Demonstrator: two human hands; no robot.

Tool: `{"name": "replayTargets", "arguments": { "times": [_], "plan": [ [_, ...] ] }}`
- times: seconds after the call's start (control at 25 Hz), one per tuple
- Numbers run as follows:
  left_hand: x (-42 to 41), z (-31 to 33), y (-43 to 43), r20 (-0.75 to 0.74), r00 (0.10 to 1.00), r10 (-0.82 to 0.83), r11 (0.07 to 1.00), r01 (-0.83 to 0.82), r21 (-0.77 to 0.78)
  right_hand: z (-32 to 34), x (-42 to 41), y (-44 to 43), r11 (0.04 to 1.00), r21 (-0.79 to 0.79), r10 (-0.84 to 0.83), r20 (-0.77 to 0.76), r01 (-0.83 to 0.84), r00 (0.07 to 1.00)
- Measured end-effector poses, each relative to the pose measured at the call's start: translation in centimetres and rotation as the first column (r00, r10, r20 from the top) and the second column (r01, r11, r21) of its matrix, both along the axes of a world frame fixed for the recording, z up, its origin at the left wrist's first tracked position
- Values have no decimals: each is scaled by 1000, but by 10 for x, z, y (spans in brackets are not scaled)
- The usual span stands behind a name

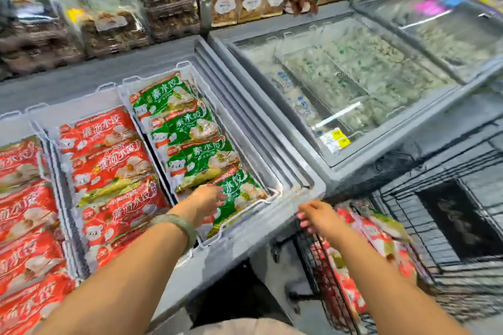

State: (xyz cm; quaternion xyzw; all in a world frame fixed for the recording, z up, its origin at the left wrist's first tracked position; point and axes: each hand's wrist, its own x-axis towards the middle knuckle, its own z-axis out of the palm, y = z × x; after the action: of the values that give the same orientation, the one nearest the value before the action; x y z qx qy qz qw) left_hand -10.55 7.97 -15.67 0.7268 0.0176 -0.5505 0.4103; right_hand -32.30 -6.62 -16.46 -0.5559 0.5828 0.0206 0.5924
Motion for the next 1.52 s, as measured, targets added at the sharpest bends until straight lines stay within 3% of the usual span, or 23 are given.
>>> {"name": "replayTargets", "arguments": {
  "times": [0.24, 0.52, 0.68, 1.08, 1.52],
  "plan": [
    [-90, 16, -40, -47, 951, -307, 951, 304, -59, 26, -143, 36, 980, -25, -200, -105, 198, 974],
    [-179, 23, -102, -27, 853, -521, 851, 517, -90, 30, -250, 43, 879, 49, -470, -72, 474, 880],
    [-250, 17, -146, -8, 801, -599, 800, 597, -60, 26, -307, 22, 846, 52, -525, -89, 530, 846],
    [-401, -5, -255, -31, 846, -532, 847, 532, 8, 5, -428, -137, 893, 70, -438, -89, 444, 895],
    [-387, -71, -317, -35, 903, -428, 881, 426, 207, -79, -413, -238, 914, 194, -332, -148, 356, 932]
  ]
}}
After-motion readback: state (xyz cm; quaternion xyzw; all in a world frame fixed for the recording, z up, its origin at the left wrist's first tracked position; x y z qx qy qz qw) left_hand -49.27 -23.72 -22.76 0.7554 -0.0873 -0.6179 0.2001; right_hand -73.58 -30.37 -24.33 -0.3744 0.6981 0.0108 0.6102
